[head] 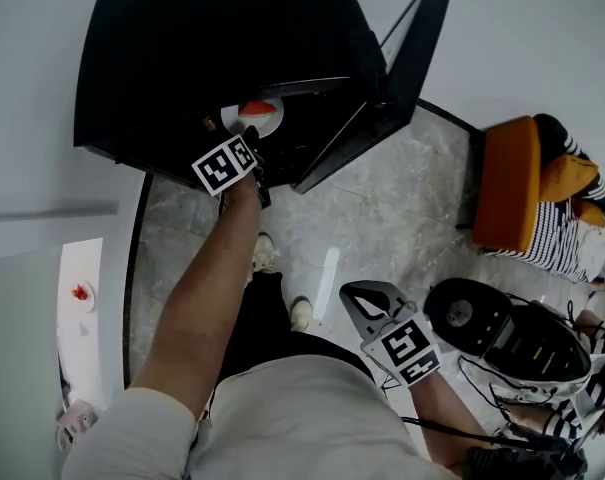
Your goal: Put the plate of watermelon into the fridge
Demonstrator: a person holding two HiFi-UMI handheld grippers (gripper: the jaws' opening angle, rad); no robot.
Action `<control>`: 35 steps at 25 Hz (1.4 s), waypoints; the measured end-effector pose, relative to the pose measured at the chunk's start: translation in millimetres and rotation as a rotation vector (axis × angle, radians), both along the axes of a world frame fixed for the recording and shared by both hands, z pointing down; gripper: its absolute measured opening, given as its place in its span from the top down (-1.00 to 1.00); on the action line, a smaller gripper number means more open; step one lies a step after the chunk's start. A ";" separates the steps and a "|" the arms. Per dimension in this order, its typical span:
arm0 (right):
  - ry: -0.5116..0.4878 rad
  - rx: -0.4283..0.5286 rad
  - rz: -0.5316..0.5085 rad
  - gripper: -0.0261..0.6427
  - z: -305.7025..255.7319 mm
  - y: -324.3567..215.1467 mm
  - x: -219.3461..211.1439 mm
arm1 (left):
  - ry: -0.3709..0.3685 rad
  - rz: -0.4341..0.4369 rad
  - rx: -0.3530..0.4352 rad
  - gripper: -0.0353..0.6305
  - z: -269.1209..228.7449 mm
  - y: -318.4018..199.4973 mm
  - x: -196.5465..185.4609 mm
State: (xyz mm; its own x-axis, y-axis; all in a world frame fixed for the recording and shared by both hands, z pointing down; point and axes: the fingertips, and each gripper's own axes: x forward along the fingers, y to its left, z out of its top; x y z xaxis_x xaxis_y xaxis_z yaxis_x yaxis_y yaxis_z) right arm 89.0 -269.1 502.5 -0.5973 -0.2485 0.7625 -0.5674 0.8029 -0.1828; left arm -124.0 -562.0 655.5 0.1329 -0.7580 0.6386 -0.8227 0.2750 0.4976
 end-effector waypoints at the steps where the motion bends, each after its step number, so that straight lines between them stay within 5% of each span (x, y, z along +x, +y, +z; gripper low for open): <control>1: -0.003 0.009 -0.003 0.88 -2.9 5.3 1.7 | 0.000 -0.002 0.004 0.00 -4.2 7.4 0.8; 17: -0.118 0.129 -0.108 0.88 -43.6 127.2 35.9 | 0.041 -0.033 0.085 0.00 -85.7 201.5 30.8; 27: -0.164 0.207 -0.161 0.88 -59.2 169.9 17.7 | 0.035 0.236 0.154 0.04 -151.6 336.0 59.8; 35: -0.144 0.257 -0.145 0.88 -67.0 217.9 -23.1 | 0.137 0.362 0.288 0.34 -217.0 460.5 35.7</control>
